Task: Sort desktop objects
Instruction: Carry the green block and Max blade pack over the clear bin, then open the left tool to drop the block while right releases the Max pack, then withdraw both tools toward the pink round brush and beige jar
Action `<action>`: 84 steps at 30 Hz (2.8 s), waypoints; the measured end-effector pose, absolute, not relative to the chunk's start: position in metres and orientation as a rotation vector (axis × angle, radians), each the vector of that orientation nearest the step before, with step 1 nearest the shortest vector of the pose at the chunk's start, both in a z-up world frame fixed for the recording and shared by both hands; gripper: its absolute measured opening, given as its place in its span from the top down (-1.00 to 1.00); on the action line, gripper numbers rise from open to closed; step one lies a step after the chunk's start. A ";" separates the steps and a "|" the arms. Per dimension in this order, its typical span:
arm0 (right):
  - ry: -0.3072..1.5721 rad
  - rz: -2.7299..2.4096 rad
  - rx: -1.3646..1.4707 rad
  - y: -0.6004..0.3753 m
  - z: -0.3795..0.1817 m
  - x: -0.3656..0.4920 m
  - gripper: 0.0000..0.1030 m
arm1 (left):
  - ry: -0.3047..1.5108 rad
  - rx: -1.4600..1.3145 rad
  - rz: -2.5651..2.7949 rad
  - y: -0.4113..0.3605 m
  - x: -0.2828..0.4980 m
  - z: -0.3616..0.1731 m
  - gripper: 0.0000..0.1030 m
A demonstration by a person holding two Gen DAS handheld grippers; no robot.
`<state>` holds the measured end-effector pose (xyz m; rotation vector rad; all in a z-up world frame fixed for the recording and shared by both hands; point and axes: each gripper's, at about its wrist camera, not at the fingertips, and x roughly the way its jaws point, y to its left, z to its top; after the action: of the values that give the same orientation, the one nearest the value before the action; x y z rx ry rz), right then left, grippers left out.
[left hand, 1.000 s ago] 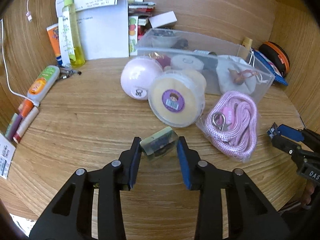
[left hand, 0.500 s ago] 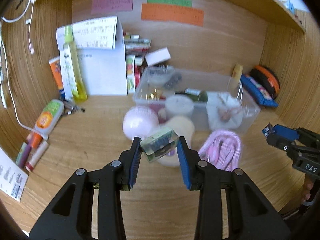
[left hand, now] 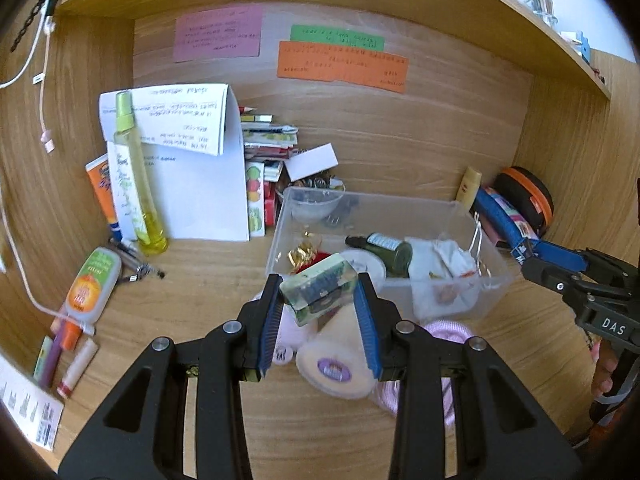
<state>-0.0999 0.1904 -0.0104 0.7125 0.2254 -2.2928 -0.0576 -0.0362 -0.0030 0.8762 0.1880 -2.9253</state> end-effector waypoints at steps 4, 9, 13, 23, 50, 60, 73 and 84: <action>0.246 -2.290 0.709 0.177 -0.007 -0.112 0.14 | 0.213 0.884 -2.932 -0.043 -0.075 0.000 0.31; 0.248 -2.277 0.724 0.163 -0.009 -0.130 0.14 | 0.227 0.919 -2.942 -0.046 -0.100 -0.001 0.31; 0.215 -2.260 0.773 0.154 -0.021 -0.147 0.14 | 0.227 0.975 -2.945 -0.043 -0.122 -0.009 0.31; 0.209 -2.236 0.866 0.141 -0.044 -0.172 0.14 | 0.173 1.138 -2.944 -0.026 -0.160 -0.036 0.31; 0.372 -2.292 0.898 0.121 -0.056 -0.176 -0.10 | 0.149 1.256 -2.939 -0.020 -0.182 -0.052 0.09; 0.344 -2.329 0.774 0.137 -0.021 -0.154 -0.36 | 0.167 1.076 -2.971 -0.026 -0.154 -0.016 -0.42; 0.356 -2.385 0.639 0.156 0.003 -0.106 -0.67 | 0.173 0.857 -2.974 -0.044 -0.098 0.021 -0.80; 0.365 -2.341 0.718 0.163 -0.026 -0.078 -0.86 | 0.228 0.952 -2.924 -0.059 -0.062 -0.014 -0.82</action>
<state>-0.0776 0.1628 -0.0257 0.7175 0.3654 -2.3414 -0.0617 -0.0588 -0.0139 0.9522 0.2275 -2.9235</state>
